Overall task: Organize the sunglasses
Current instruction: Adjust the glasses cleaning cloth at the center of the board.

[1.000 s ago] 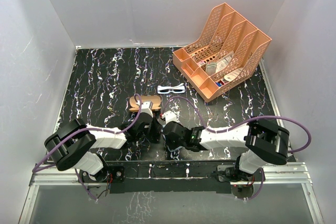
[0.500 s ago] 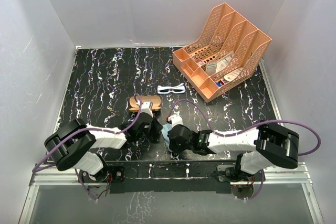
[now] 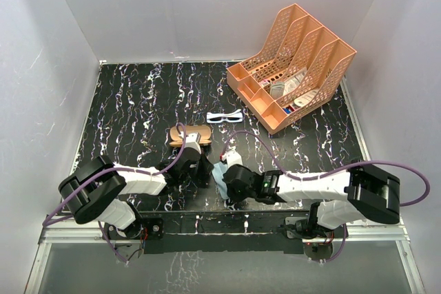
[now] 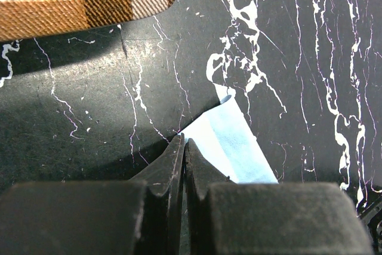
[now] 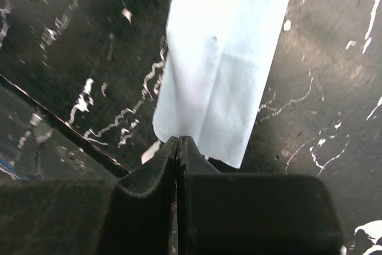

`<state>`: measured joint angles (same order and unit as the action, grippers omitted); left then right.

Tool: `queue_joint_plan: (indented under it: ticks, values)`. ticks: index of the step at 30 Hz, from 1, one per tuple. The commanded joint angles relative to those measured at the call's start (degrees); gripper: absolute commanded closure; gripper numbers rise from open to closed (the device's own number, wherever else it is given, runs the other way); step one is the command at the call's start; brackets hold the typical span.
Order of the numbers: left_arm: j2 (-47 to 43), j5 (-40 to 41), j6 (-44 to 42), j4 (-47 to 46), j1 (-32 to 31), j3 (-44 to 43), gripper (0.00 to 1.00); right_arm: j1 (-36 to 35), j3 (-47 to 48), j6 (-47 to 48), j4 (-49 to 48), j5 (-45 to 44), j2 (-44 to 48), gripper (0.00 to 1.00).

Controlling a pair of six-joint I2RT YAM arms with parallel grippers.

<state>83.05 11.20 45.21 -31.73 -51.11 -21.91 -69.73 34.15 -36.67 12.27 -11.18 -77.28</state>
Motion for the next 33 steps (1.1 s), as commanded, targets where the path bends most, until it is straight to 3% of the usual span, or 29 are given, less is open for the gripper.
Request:
queue_joint_plan:
  ticks: [1, 11, 33]
  values:
    - [1.85, -0.34, -0.45, 4.75, 0.17, -0.32, 1.0, -0.1, 5.92, 2.69, -1.5, -4.7, 0.08, 1.0]
    - [2.03, -0.43, -0.56, 4.79, 0.22, -0.32, 1.0, 1.92, 9.43, 4.62, -7.28, -4.83, -6.86, 1.0]
    - [2.31, -1.12, 0.49, 3.37, 0.16, 0.99, 1.0, 7.81, 8.04, 5.55, -15.3, -1.02, -10.46, 1.0]
